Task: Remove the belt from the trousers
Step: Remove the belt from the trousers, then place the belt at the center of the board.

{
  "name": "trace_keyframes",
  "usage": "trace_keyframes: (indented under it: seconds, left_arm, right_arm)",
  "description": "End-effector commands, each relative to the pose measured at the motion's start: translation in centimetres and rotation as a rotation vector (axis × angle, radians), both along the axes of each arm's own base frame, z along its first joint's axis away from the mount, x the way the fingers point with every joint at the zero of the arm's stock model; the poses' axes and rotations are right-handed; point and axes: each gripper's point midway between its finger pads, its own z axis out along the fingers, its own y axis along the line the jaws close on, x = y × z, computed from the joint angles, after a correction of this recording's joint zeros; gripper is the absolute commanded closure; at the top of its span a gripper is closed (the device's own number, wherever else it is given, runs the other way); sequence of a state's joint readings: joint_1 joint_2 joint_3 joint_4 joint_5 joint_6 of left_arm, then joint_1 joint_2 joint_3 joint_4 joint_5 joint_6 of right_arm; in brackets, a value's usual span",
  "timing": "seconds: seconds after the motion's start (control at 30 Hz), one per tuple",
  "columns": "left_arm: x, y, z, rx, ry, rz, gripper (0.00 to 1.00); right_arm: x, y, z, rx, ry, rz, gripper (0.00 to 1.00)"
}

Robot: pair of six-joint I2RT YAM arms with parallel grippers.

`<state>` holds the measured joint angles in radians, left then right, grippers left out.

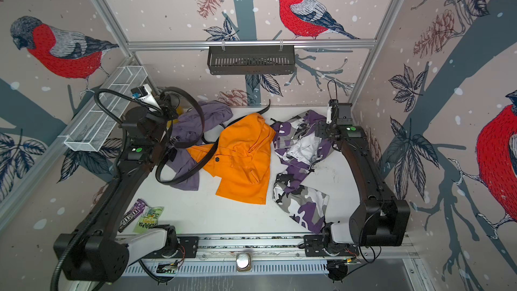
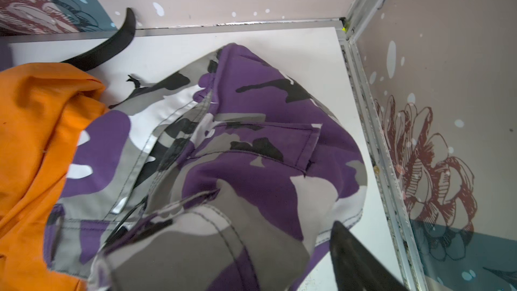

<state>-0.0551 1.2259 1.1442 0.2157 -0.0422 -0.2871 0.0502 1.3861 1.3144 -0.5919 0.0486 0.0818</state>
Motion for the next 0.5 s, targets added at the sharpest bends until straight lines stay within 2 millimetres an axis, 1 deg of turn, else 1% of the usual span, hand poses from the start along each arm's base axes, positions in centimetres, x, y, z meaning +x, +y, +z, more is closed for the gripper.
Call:
trace_keyframes:
  seconds: [0.0,0.07,0.13,0.2,0.27,0.33,0.37,0.4,0.43,0.47]
  left_arm:
    - [2.3,-1.5,-2.1,0.03,0.095,-0.068,1.0]
    - [3.9,-2.1,-4.0,0.054,0.166,-0.082,1.0]
    - [5.4,-2.9,-6.4,0.076,0.252,-0.092,1.0]
    - [6.5,-3.4,-8.8,0.105,0.339,-0.081,1.0]
    - [7.1,-3.4,-11.2,0.109,0.427,-0.058,1.0]
    - [7.1,-3.6,-13.3,0.103,0.491,-0.061,1.0]
    - [7.0,-3.6,-14.0,0.104,0.511,-0.061,0.88]
    - [6.8,-3.7,-14.6,0.109,0.524,-0.065,0.61]
    - [6.6,-3.8,-15.0,0.114,0.536,-0.067,0.38]
    - [6.3,-3.7,-15.3,0.107,0.55,-0.06,0.26]
  right_arm:
    - [-0.6,0.8,1.6,-0.015,-0.02,0.017,0.1]
    - [-0.8,1.2,2.6,-0.022,-0.032,0.027,0.06]
    - [-1.1,1.7,3.6,-0.026,-0.043,0.04,0.04]
    - [-1.4,2.1,4.5,-0.027,-0.055,0.051,0.03]
    - [-1.5,2.3,5.0,-0.026,-0.063,0.058,0.02]
    - [-1.7,2.4,5.5,-0.023,-0.079,0.063,0.0]
    - [-1.7,2.4,5.4,-0.023,-0.08,0.063,0.0]
    - [-1.7,2.5,5.5,-0.023,-0.086,0.066,0.0]
    - [-1.7,2.5,5.4,-0.022,-0.085,0.066,0.01]
    - [-1.6,2.6,5.4,-0.018,-0.089,0.071,0.01]
